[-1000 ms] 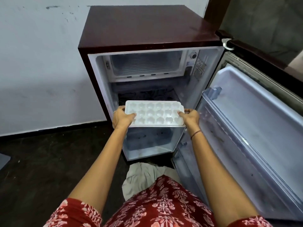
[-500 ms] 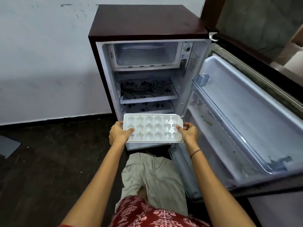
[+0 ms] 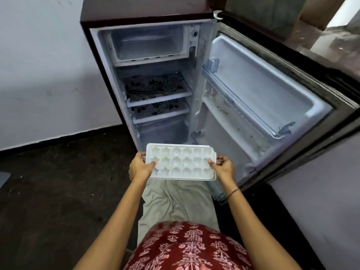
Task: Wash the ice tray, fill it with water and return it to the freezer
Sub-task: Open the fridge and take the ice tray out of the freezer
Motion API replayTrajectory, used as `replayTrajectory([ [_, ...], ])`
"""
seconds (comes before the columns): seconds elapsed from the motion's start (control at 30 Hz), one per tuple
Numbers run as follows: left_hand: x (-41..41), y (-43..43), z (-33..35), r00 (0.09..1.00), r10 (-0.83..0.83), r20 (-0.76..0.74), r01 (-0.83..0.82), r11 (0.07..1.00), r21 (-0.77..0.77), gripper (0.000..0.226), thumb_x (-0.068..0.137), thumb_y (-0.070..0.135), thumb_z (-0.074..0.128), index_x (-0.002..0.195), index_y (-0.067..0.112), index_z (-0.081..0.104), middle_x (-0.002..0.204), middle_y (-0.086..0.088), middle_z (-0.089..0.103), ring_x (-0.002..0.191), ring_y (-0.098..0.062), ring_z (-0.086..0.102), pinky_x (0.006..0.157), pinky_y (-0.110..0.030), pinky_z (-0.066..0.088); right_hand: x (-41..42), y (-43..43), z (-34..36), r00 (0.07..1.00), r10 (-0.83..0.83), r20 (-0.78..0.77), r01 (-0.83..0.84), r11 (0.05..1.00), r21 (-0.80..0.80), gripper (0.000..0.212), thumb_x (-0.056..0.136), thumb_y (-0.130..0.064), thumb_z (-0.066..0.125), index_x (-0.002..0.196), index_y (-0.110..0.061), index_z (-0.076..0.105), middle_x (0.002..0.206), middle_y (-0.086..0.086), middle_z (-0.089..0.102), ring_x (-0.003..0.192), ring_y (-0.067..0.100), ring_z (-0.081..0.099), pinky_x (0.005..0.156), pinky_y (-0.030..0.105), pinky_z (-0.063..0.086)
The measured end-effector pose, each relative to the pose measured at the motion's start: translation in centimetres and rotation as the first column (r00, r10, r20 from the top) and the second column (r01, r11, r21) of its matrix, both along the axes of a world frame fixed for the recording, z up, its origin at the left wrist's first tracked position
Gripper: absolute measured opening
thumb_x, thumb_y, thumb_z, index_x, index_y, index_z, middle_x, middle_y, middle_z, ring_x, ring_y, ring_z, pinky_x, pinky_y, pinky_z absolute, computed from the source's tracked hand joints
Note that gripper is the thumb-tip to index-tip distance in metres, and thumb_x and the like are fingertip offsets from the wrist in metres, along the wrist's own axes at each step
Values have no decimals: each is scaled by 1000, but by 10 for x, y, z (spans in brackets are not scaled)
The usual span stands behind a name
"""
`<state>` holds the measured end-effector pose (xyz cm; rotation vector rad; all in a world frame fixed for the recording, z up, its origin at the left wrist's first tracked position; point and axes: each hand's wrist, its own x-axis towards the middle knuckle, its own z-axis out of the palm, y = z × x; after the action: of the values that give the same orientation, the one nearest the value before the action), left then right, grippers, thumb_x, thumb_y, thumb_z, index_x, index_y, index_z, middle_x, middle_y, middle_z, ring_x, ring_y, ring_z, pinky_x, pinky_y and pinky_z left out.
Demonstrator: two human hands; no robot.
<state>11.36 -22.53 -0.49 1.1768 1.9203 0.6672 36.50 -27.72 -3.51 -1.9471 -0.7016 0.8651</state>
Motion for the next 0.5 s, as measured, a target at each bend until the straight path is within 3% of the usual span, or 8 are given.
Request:
replayTrajectory([
  [0.07,3,-3,-4,998,-69,-12,68,998,-11,37,74,21,76,107,21,57,107,-3,67,94,-27,63,82,-42,53,-1,-20,-4,999,-50,3,50,999,-9,28,76,-15,77,91,-12,53,67,-7,53,73,19,54,69,29,43],
  [0.17,12,-8,-3,981,-188,-42,186,982,-40,32,77,21,73,105,20,59,107,-3,67,96,-26,62,79,-34,49,-4,-52,-8,984,-177,-17,177,984,-20,28,76,-15,77,91,-12,54,77,2,59,75,19,56,65,24,44],
  [0.3,26,-17,-4,930,-365,-43,363,931,-46,33,79,19,72,109,15,59,107,-6,68,97,-26,62,80,-33,46,-7,-95,-15,939,-342,-21,341,939,-44,27,75,-17,78,92,-14,57,84,9,63,79,24,60,77,36,51],
  [0.5,66,-40,-13,809,-587,-31,584,809,-57,32,79,18,72,109,14,59,107,-6,68,95,-25,63,82,-36,50,-13,-171,-14,802,-596,-42,594,803,-46,22,78,-15,75,91,-12,58,73,4,60,73,23,60,73,38,51],
])
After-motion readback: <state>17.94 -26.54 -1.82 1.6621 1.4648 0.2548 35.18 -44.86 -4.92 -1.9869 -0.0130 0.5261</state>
